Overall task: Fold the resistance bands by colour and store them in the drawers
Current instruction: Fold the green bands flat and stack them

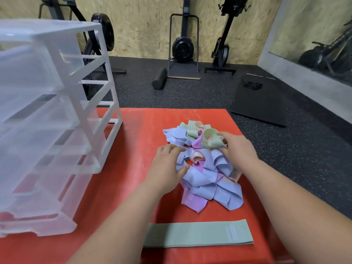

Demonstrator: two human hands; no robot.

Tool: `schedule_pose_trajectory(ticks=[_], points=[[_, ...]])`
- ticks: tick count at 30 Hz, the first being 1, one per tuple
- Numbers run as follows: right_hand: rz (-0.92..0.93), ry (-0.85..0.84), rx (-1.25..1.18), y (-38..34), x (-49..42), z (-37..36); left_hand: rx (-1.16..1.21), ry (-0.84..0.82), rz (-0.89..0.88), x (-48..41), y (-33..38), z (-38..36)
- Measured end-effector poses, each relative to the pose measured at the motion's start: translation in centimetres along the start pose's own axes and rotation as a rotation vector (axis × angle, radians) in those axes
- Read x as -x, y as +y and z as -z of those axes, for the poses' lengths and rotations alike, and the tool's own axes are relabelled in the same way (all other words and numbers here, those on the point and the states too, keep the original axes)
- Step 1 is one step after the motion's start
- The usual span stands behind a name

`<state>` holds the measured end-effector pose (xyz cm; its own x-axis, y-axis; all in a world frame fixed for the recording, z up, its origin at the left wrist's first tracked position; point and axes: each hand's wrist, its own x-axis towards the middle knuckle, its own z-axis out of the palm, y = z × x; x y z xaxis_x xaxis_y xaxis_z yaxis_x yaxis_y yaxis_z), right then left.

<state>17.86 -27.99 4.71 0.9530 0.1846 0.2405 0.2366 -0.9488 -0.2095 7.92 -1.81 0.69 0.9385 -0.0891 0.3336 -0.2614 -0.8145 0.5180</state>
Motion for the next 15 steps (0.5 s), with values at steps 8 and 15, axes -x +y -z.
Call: schedule_pose_trajectory(ticks=[8, 15], points=[[0.145, 0.246, -0.160, -2.7, -0.5, 8.1, 0.068, 0.064, 0.022, 0.8, 1.3, 2.0], [0.196, -0.289, -0.131, -1.5, 7.7, 4.3, 0.036, -0.039, 0.025, 4.2, 2.2, 2.5]])
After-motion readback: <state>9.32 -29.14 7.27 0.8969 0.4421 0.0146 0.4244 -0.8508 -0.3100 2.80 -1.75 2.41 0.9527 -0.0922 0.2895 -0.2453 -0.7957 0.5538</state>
